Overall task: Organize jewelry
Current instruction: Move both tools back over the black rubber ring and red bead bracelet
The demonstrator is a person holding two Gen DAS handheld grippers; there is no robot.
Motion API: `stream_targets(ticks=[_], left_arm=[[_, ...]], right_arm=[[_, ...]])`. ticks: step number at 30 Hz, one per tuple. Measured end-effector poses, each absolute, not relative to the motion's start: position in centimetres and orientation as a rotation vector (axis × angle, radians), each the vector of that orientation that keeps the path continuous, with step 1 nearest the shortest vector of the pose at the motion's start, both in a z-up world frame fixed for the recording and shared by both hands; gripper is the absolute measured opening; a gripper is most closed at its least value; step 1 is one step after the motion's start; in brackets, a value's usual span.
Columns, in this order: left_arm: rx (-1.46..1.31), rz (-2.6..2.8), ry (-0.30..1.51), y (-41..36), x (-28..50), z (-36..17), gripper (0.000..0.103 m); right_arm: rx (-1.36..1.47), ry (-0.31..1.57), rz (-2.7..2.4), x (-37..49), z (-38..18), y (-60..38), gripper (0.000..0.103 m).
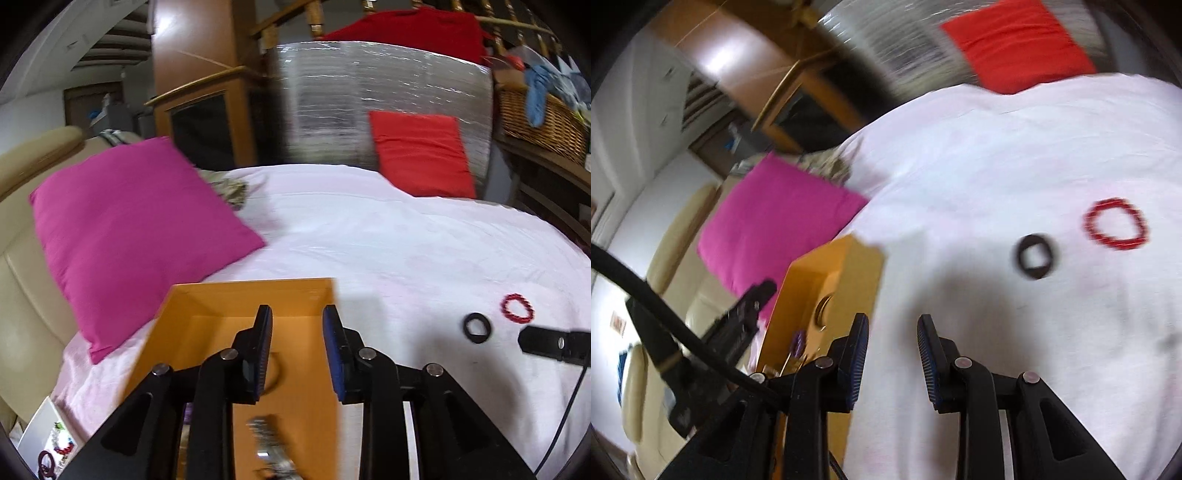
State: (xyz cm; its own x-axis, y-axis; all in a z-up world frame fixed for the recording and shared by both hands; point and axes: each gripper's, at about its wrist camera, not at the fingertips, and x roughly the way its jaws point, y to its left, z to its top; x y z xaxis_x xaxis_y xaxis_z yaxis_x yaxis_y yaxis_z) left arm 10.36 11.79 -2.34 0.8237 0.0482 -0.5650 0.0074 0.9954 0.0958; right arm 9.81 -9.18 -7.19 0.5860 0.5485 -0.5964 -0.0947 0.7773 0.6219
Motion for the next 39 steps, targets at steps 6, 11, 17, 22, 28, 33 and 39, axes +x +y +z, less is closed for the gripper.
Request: stream_targets(ticks=[6,11,17,22,28,33,39], left_arm=[[0.168,0.0,0.583,6.1,9.9,-2.8,0.068],[0.233,-0.023,0.569,2.2,9.4,-3.2,0.074],[0.202,-0.043,0.587,0.0,9.3,-3.2,0.074],[0.177,-0.037,0.584,-0.4,9.4,-3.1,0.075],[0.166,-0.025,0.589,-0.3,9.6,-3.3,0.076],[0.156,-0.02,0.585,0.0,9.5,-3.1,0.077],[0.162,-0.006,0.573,-0.1,9.2,-3.2,0.087]], right_arm=[[0.632,0.907,0.262,10.7,-7.7,-14.5,0.03],[0.596,0.933,0.142,10.9,-7.8,-17.4,0.03],[0.601,0.944,0.083,10.1,-8.1,-20.9,0.03],[0.608,0.937,0.067,10.1,-7.9,-22.0,0.03],[0.642,0.95,0.059,10.3,-8.2,-22.5,0.03],[0.637,0.96,0.052,10.3,-8.4,-22.2,0.03],[0.643,0.976,0.047,10.4,-8.9,-21.7,0.03]])
